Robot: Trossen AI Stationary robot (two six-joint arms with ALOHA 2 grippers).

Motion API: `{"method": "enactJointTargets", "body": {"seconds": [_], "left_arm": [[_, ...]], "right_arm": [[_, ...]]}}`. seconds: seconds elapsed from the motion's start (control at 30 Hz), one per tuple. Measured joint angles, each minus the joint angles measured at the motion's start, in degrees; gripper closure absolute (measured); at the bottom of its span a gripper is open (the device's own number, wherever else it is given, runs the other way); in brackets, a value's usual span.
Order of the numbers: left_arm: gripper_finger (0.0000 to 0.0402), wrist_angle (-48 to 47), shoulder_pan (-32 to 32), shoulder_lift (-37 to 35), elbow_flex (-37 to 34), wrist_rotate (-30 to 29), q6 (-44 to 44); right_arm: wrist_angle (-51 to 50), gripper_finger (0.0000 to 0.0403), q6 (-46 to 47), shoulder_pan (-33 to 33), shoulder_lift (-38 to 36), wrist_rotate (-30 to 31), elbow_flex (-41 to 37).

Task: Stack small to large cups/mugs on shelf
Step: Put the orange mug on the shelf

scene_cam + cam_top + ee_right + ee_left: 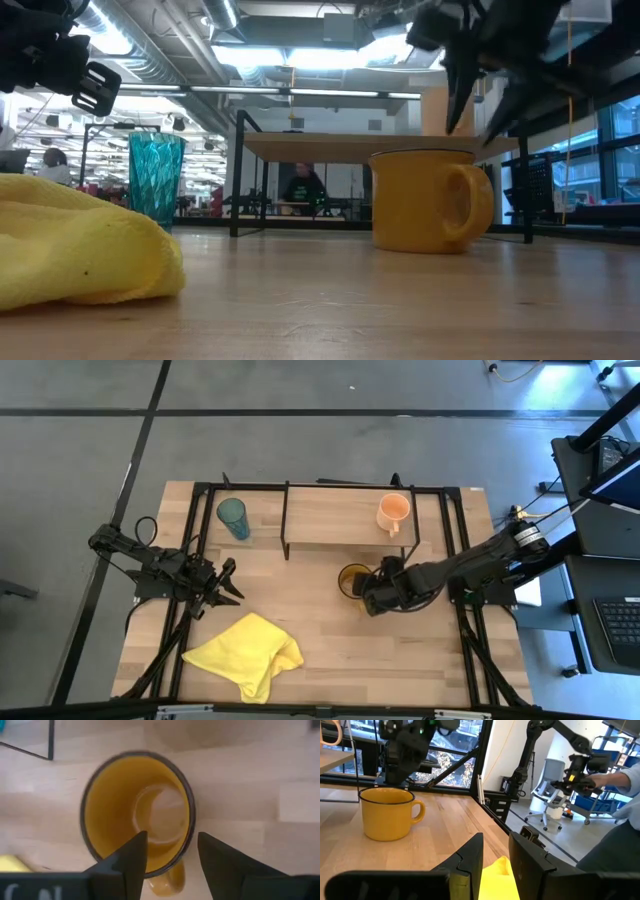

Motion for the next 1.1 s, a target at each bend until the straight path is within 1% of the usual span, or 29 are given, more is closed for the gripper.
{"method": "enactJointTargets", "body": {"seconds": [0.1, 0.2, 0.37, 0.53, 0.73, 0.8, 0.87, 1.1], "left_arm": [[0.0315, 0.00, 0.00, -0.01, 0.01, 0.01, 0.00], [0.0315, 0.00, 0.00, -0.01, 0.00, 0.00, 0.00], [0.0315, 0.00, 0.00, -0.01, 0.00, 0.00, 0.00], [0.0315, 0.00, 0.00, -0.01, 0.01, 0.00, 0.00], [0.0315, 0.00, 0.00, -0.01, 0.00, 0.01, 0.00], [0.0315, 0.00, 0.00, -0.01, 0.01, 0.01, 0.00], [0.0315, 0.00, 0.00, -0.01, 0.00, 0.01, 0.00], [0.0315, 0.00, 0.00, -0.01, 0.00, 0.00, 0.00]], "right_arm": [[2.63, 0.0227, 2.19, -0.02, 0.03, -0.77, -3.04], [2.71, 0.0227, 4.05, -0.02, 0.03, -2.35, -4.86], [4.59, 0.0227, 4.51, -0.03, 0.02, -2.03, -6.19], [11.19, 0.0227, 4.59, -0.42, 0.60, -1.78, -8.97], [12.15, 0.0231, 4.74, -0.79, 2.10, -0.97, -9.11], [12.35, 0.0242, 4.55, -0.96, 2.10, -1.08, -9.11], [12.85, 0.0261, 4.10, -0.94, 2.12, -0.73, -9.11], [13.12, 0.0361, 2.57, -0.94, 2.23, 0.19, -9.15]]}}
